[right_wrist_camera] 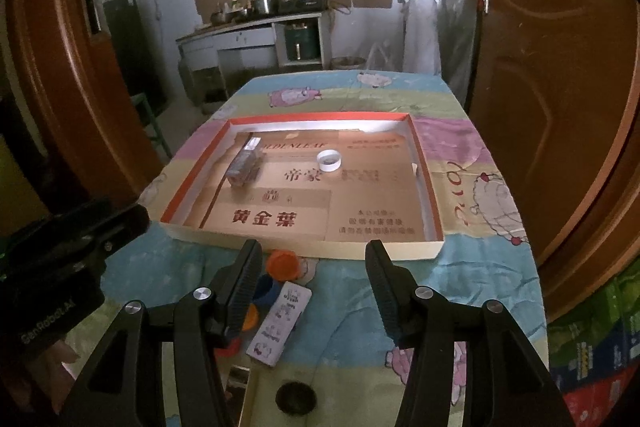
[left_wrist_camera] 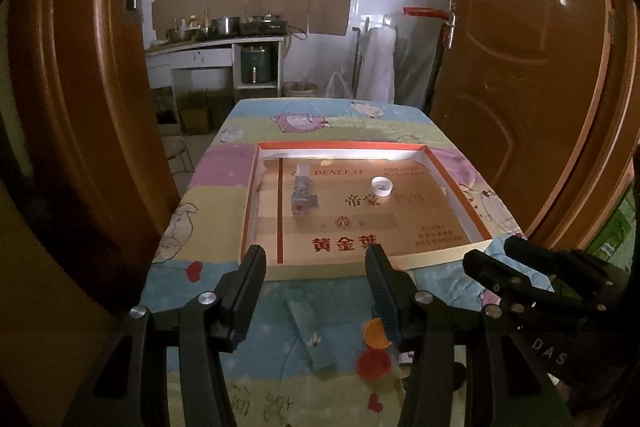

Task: Organize rigid objects
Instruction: 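Move both grippers back from the tray toward the remaining items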

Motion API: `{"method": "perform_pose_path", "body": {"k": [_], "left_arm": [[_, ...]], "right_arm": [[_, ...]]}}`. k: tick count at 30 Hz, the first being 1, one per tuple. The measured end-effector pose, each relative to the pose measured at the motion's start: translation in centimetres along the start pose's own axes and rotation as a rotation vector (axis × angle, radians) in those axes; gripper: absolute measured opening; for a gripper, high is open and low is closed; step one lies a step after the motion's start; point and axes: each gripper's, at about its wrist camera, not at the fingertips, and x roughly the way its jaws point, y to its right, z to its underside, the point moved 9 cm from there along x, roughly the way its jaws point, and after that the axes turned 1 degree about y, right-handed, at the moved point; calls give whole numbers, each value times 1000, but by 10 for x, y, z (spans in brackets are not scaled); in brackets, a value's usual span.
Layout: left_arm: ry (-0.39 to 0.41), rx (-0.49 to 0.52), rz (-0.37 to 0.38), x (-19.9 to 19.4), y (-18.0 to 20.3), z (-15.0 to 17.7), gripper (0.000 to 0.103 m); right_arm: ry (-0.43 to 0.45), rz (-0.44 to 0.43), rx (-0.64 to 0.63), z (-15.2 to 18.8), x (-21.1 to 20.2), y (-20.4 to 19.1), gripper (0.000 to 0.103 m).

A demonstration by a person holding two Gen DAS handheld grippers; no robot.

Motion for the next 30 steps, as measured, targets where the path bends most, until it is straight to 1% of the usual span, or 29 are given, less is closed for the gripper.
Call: {"method": "perform_pose_path", "body": {"k": [13,24,30], "left_arm": [[11,2,8,-26,-2,15,52],[16,-12,21,-38,-5,37,52],[-5,0,57,-38,13,60,52]], "right_arm": [[15,8,-15,21,-25,-9,56],[17,29,-9,43,-39,-2,56],[15,26,-33,64,-41,-1,56]]}}
